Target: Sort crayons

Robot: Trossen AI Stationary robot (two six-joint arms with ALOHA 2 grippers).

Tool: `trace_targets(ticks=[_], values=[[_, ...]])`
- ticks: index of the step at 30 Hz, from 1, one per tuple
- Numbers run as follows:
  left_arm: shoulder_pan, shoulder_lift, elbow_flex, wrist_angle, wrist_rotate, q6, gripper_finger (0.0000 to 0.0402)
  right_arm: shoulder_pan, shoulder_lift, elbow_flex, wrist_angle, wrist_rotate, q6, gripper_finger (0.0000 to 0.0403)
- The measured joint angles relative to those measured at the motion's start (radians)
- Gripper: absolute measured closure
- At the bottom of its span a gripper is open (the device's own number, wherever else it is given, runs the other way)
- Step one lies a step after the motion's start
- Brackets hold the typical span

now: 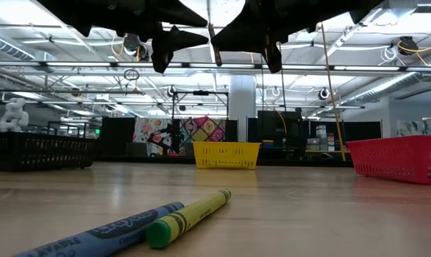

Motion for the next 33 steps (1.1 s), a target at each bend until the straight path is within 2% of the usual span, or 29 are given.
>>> trace_targets(ticks=[16, 33], values=[[0.027, 0.0, 0.0, 0.027, 0.033, -0.001, 0.0253, -0.031, 0.0, 0.0, 0.046, -0.031, -0.012, 0.0403], [0.035, 0.068, 0.0, 0.108, 0.039, 0.001, 0.0253, -0.047, 0.0, 0.0, 0.053, -0.056, -0.015, 0.0403]])
